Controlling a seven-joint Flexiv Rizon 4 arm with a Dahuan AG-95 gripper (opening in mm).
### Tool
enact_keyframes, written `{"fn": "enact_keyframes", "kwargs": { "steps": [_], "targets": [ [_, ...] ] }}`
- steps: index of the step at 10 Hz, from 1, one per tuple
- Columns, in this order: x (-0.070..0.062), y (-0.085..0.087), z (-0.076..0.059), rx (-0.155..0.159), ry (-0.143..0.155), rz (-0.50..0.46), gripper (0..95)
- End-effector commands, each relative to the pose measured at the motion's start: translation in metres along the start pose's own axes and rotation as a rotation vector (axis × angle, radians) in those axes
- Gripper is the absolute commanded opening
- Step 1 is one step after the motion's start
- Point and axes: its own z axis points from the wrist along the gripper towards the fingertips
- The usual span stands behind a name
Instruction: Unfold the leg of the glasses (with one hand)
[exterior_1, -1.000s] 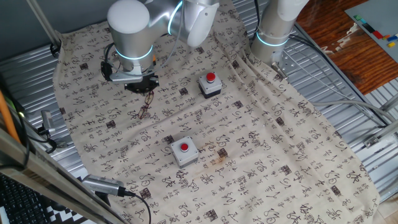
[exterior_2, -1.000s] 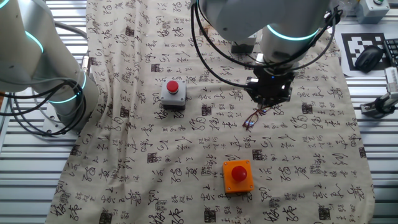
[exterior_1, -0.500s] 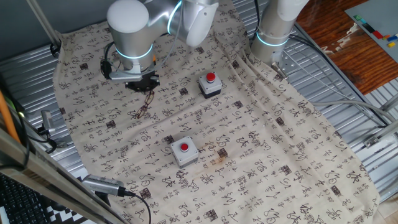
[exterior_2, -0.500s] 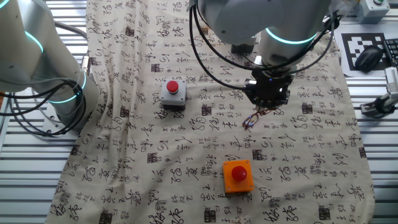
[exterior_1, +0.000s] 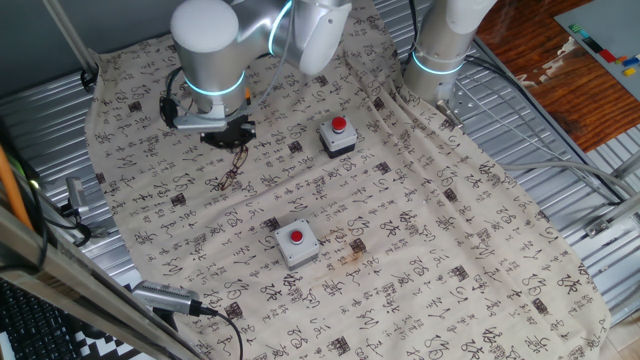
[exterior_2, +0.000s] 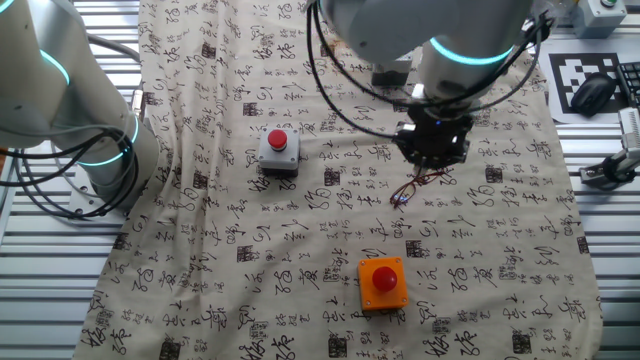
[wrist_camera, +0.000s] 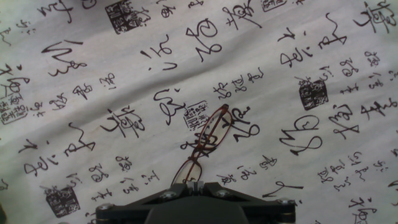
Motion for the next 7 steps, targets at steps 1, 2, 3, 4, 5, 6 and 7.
{"fn": "enact_keyframes", "kwargs": {
  "steps": [1, 2, 3, 4, 5, 6, 7],
  "targets": [
    [-0.004, -0.004, 0.001, 0.0, 0.001, -0.003, 0.0],
    [-0.005, -0.007, 0.002, 0.0, 0.001, -0.004, 0.0],
    [-0.005, -0.008, 0.003, 0.002, 0.001, -0.005, 0.0],
    [-0.005, -0.012, 0.004, 0.007, 0.005, -0.019, 0.0],
    [-0.004, -0.019, 0.004, 0.007, 0.005, -0.036, 0.0],
    [-0.003, -0.024, 0.005, 0.005, 0.003, -0.045, 0.0],
    [-0.002, -0.027, 0.005, 0.004, 0.0, -0.047, 0.0]
  ]
}}
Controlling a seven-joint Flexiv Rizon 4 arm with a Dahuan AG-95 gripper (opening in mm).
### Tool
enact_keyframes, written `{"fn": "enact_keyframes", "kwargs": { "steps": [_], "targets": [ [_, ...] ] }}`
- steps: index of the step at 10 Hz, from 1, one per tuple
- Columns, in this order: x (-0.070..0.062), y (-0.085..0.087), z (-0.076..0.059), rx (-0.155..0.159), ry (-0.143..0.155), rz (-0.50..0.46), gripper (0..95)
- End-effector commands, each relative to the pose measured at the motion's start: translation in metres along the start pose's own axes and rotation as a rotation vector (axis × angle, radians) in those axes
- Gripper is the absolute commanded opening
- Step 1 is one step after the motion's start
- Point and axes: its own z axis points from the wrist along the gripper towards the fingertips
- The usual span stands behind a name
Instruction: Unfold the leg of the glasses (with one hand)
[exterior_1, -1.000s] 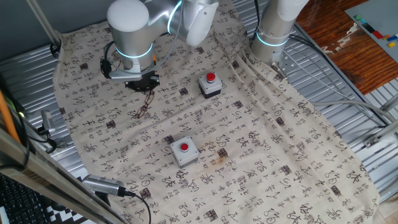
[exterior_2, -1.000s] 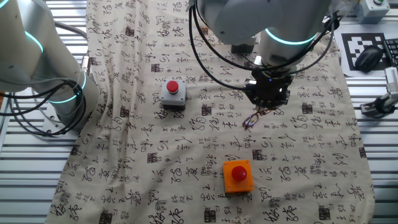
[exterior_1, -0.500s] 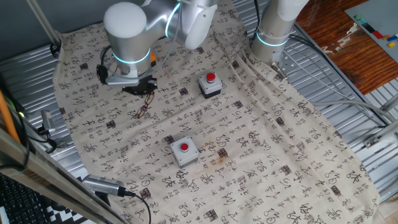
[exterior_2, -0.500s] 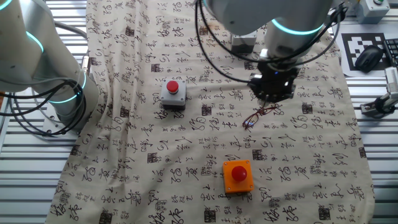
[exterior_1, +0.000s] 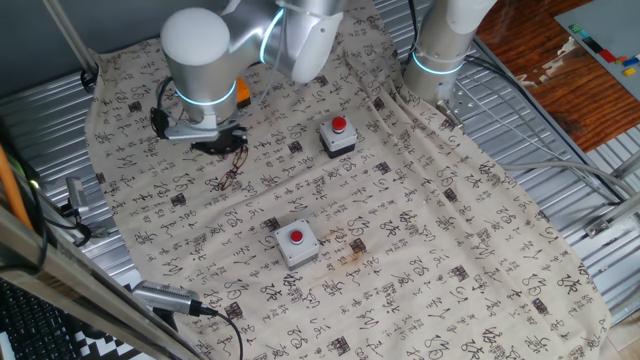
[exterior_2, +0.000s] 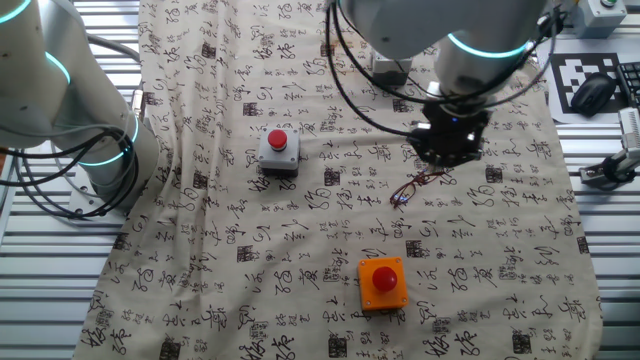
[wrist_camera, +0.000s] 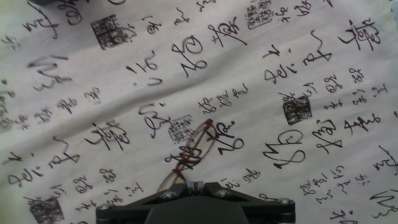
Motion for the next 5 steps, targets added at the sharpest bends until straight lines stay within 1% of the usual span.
{"fn": "enact_keyframes", "kwargs": {
  "steps": [1, 4, 5],
  "targets": [
    [0.0017, -0.0034, 0.001, -0.001, -0.002, -0.005, 0.0],
    [0.0031, -0.0037, 0.0026, -0.007, -0.008, -0.002, 0.0],
    [0.0045, -0.0028, 0.0037, -0.019, -0.013, 0.005, 0.0]
  ]
}}
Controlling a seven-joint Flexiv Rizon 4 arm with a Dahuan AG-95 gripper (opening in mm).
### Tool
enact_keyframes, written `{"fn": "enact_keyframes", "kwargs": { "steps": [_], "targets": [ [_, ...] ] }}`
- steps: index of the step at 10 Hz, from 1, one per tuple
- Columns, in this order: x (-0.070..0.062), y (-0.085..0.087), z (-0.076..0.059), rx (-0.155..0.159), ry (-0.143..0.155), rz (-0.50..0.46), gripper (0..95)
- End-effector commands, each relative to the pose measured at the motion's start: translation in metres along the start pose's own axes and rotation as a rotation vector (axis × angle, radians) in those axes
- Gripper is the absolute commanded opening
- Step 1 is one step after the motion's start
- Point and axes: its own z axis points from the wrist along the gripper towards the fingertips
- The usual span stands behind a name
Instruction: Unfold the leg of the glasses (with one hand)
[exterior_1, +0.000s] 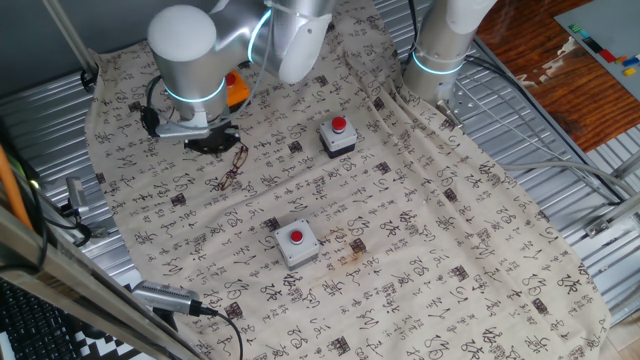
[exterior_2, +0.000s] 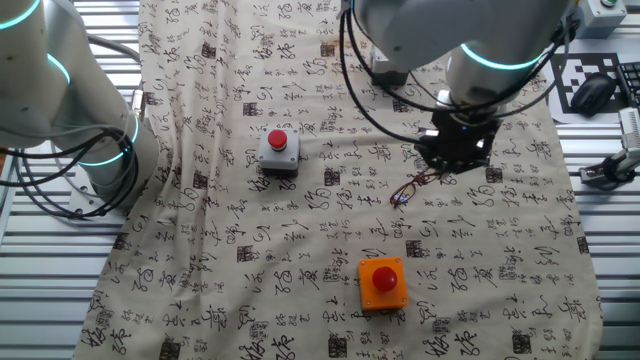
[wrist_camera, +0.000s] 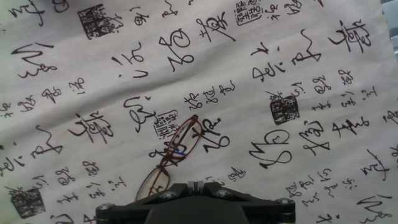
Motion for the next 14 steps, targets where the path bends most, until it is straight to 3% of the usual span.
{"fn": "enact_keyframes", "kwargs": {
  "steps": [1, 4, 14],
  "targets": [
    [0.004, 0.002, 0.003, -0.034, -0.015, 0.012, 0.0],
    [0.011, 0.014, 0.005, -0.054, -0.012, 0.032, 0.0],
    [0.016, 0.035, 0.002, -0.059, -0.002, 0.043, 0.0]
  ]
}}
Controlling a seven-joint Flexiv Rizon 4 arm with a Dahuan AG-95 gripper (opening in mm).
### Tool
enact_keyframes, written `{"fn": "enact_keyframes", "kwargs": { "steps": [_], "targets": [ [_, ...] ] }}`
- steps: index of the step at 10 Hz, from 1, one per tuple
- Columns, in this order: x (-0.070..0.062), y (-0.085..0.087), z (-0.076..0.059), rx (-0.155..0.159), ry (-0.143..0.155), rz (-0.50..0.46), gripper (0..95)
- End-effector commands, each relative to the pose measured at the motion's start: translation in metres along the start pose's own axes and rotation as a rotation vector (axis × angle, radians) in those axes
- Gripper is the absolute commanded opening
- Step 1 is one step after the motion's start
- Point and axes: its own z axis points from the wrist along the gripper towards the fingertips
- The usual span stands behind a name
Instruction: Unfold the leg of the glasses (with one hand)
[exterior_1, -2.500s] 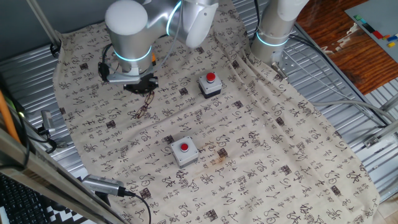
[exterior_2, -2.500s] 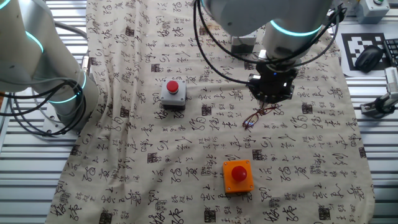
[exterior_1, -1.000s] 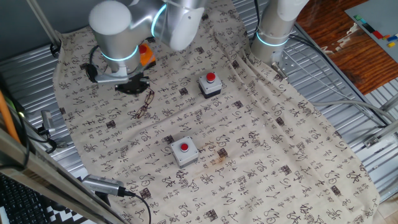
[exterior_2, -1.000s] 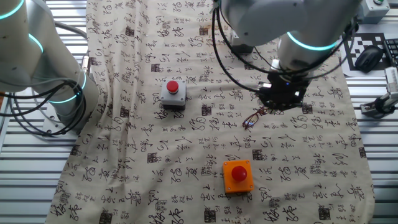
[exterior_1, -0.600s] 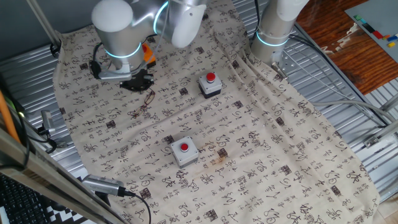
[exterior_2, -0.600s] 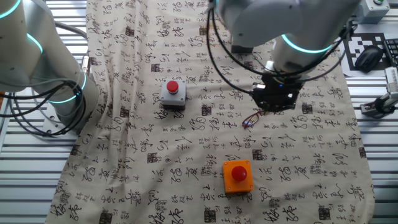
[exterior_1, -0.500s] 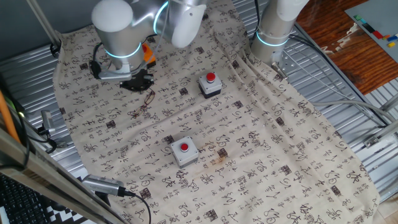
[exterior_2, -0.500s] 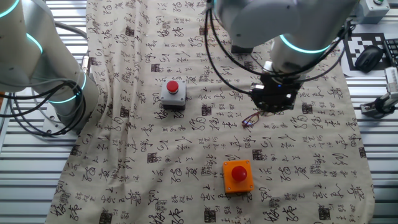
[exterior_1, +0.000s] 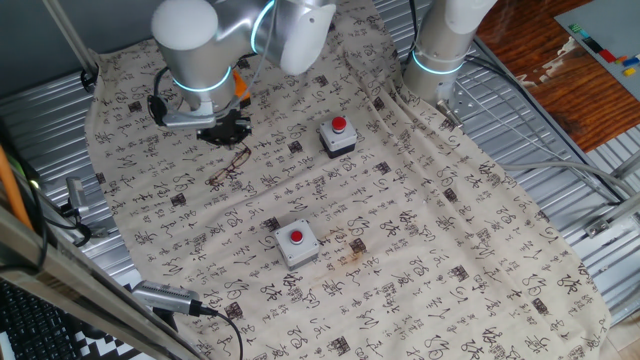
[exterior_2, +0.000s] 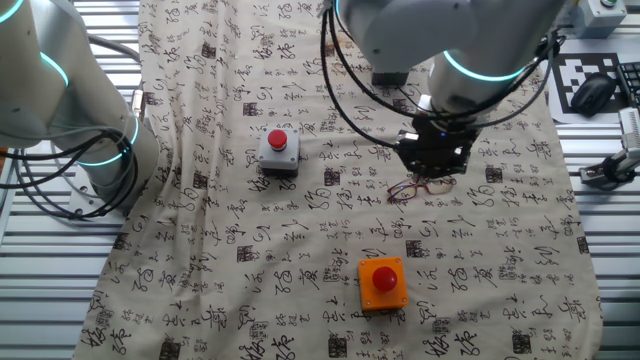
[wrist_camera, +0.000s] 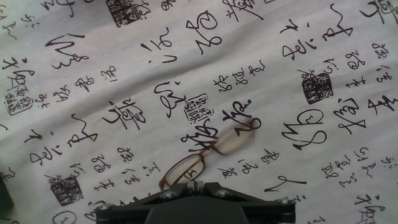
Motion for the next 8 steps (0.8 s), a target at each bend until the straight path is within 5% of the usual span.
{"fn": "enact_keyframes", "kwargs": {
  "steps": [1, 6, 7, 8],
  "targets": [
    [0.0005, 0.0005, 0.0019, 0.001, 0.0, 0.001, 0.0],
    [-0.0017, 0.0002, -0.0001, 0.002, -0.003, 0.015, 0.0],
    [-0.0036, -0.0006, -0.0023, 0.001, -0.004, 0.015, 19.0],
    [-0.0066, -0.002, -0.0057, 0.001, -0.004, 0.013, 19.0]
  ]
}}
